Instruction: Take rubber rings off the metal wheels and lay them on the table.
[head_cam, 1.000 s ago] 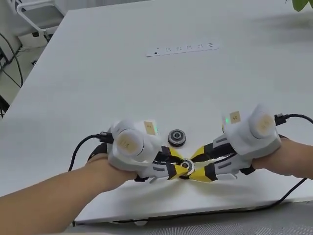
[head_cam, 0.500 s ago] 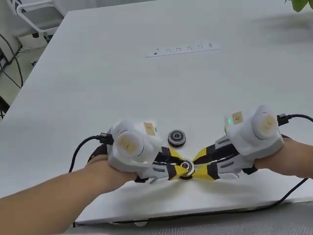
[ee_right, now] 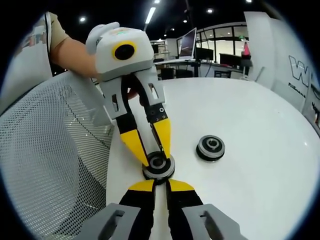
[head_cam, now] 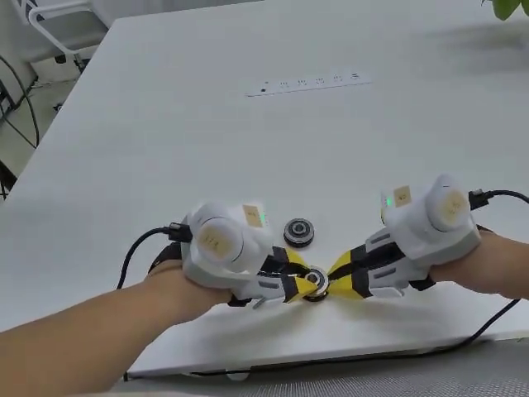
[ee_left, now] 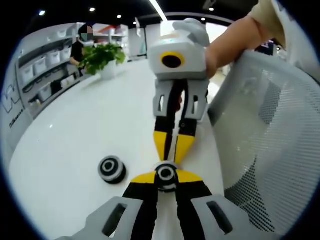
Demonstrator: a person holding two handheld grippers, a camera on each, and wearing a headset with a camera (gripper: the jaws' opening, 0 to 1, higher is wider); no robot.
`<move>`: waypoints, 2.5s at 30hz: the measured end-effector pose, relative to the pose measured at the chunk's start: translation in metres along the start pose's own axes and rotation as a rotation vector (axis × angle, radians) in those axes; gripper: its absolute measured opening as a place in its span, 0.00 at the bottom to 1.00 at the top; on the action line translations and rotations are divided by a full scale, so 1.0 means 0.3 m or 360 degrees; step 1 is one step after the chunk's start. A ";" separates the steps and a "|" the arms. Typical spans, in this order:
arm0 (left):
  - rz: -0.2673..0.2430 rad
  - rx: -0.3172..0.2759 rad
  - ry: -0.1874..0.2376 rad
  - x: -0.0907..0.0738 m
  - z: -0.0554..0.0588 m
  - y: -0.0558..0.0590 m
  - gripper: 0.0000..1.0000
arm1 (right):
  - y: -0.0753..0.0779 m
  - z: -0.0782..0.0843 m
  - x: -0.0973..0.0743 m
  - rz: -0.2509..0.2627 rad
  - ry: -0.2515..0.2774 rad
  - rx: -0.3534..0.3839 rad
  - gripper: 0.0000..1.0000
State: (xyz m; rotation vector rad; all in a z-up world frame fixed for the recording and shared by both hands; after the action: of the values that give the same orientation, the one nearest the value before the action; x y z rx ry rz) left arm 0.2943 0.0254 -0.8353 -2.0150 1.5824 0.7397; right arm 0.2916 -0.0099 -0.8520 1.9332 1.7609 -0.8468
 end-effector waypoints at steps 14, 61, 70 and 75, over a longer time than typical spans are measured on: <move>-0.0007 0.0005 -0.0012 0.001 0.000 0.003 0.13 | 0.018 0.006 -0.004 0.0006 0.0000 0.0282 0.00; -0.0060 -0.0031 -0.0060 0.004 0.000 -0.003 0.12 | 0.008 -0.054 -0.038 -0.0072 0.0182 0.0856 0.00; -0.0064 -0.0036 -0.0063 0.004 -0.001 -0.002 0.12 | -0.008 -0.066 -0.026 -0.0111 0.0195 0.0857 0.00; -0.0064 -0.0038 -0.0062 0.005 -0.002 0.000 0.12 | -0.019 -0.074 -0.021 -0.0142 0.0202 0.0835 0.00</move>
State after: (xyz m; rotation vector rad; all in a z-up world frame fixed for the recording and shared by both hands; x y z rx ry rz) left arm 0.2947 0.0241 -0.8359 -2.0307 1.5138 0.7814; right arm 0.2896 0.0007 -0.8308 2.2815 1.8401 -1.3542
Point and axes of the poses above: the centre of the closed fingertips' face, and the gripper's own axes: x roughly forward along the fingers, y roughly to its right, z roughly out of its underside, the point moved 2 cm from there along -x, roughly backward along the fingers, and after that the axes turned 3 degrees about -y, right-handed, at the moved point
